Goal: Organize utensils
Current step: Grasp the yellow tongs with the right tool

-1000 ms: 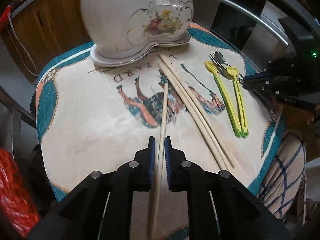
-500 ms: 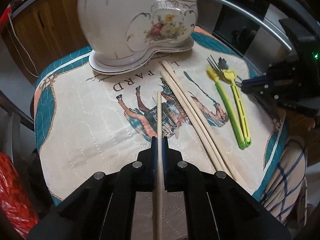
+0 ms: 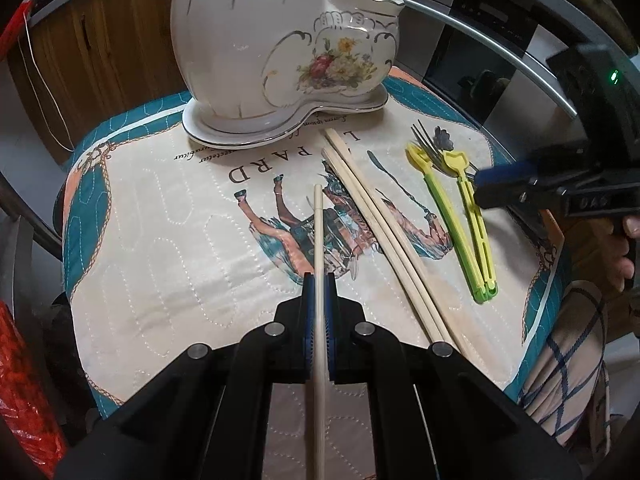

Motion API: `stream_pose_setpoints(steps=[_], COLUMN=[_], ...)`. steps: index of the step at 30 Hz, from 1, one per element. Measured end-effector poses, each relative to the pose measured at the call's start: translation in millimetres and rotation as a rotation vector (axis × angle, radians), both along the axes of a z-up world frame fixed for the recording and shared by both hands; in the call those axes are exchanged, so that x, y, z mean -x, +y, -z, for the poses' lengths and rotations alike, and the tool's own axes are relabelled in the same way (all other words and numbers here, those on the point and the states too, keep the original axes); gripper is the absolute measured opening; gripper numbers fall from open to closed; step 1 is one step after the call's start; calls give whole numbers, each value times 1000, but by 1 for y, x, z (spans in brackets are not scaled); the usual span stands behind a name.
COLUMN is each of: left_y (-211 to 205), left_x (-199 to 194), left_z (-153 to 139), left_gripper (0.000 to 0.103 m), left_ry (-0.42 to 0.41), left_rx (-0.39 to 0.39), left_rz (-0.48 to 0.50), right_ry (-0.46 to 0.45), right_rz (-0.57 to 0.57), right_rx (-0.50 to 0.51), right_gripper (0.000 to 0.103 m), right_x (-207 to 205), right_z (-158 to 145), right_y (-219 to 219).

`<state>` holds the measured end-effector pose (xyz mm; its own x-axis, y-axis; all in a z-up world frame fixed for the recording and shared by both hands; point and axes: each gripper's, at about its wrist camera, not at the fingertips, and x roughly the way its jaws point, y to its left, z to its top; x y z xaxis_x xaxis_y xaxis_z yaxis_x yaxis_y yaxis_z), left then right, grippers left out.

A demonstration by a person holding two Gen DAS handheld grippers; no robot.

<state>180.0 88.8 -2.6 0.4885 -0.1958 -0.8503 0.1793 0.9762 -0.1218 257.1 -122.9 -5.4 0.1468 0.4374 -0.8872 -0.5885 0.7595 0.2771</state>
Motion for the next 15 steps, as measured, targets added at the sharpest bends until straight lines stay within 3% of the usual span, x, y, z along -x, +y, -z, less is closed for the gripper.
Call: stream_pose_setpoints(steps=[5,15], left_y=[2,4], left_x=[4,-1], left_z=[0,-2], left_gripper=[5,5], left_ry=[-9,35], left_rx=[2,-12], left_rz=[7,29], right_ry=[-26,-86], right_rz=[16,-149], right_rx=[39,223], right_gripper=[33,24], right_x=[-1,-2], right_z=[0,-5], right_y=[12,54])
